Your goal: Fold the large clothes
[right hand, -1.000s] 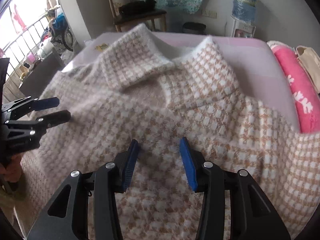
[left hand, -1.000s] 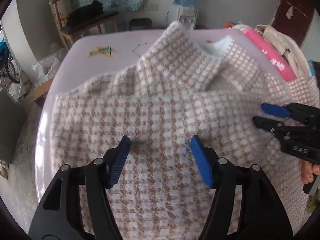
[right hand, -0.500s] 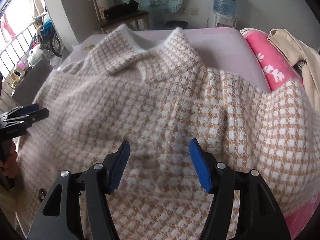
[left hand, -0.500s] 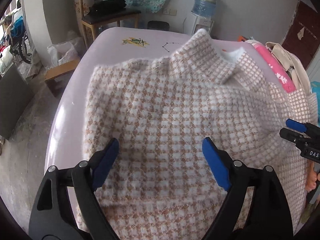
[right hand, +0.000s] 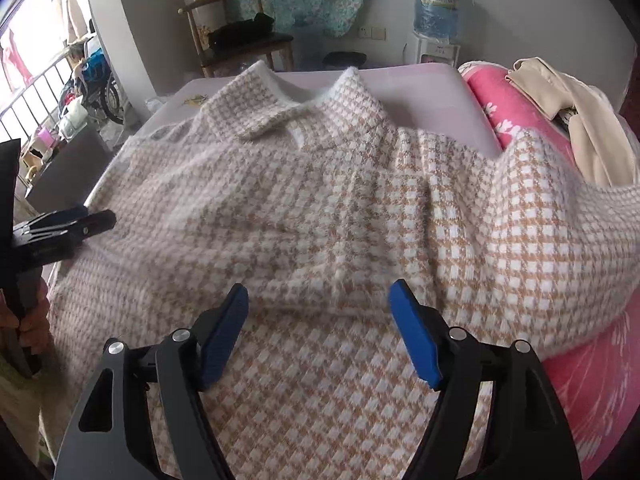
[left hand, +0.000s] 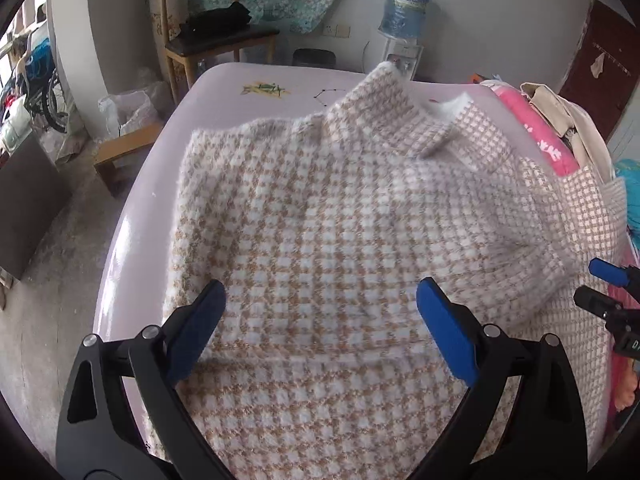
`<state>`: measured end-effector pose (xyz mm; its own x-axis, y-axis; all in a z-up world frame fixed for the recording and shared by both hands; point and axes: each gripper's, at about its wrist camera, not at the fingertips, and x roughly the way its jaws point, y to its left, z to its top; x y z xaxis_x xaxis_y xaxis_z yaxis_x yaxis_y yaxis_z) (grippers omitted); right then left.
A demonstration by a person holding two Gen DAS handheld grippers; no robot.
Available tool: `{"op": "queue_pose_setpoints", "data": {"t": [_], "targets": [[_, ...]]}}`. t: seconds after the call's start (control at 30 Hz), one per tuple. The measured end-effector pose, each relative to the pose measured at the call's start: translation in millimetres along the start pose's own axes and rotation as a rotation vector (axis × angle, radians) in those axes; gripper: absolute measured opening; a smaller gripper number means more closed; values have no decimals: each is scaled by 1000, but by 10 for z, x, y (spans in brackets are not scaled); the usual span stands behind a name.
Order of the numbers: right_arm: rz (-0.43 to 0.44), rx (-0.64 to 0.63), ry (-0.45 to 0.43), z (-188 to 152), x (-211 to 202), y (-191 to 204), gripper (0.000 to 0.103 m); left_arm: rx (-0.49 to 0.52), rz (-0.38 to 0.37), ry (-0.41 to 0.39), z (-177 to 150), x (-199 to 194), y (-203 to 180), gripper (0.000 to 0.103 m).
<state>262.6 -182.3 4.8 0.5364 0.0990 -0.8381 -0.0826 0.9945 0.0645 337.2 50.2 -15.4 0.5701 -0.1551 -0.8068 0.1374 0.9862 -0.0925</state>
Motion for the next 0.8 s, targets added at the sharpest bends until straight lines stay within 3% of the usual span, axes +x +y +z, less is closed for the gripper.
{"op": "queue_pose_setpoints", "data": {"t": [0.17, 0.27, 0.33, 0.5, 0.8], "targets": [[-37, 13, 67, -257, 157, 49, 74, 54, 40, 100, -102, 290, -216, 93], [-68, 4, 105, -387, 251, 65, 75, 61, 73, 61, -158, 324, -260, 95], [-83, -10, 92, -424, 249, 85, 85, 55, 71, 55, -166, 322, -255, 95], [-85, 31, 101, -450, 279, 50, 97, 66, 77, 59, -165, 333, -260, 95], [-90, 39, 93, -463, 274, 49, 97, 80, 72, 100, -119, 348, -266, 95]]}}
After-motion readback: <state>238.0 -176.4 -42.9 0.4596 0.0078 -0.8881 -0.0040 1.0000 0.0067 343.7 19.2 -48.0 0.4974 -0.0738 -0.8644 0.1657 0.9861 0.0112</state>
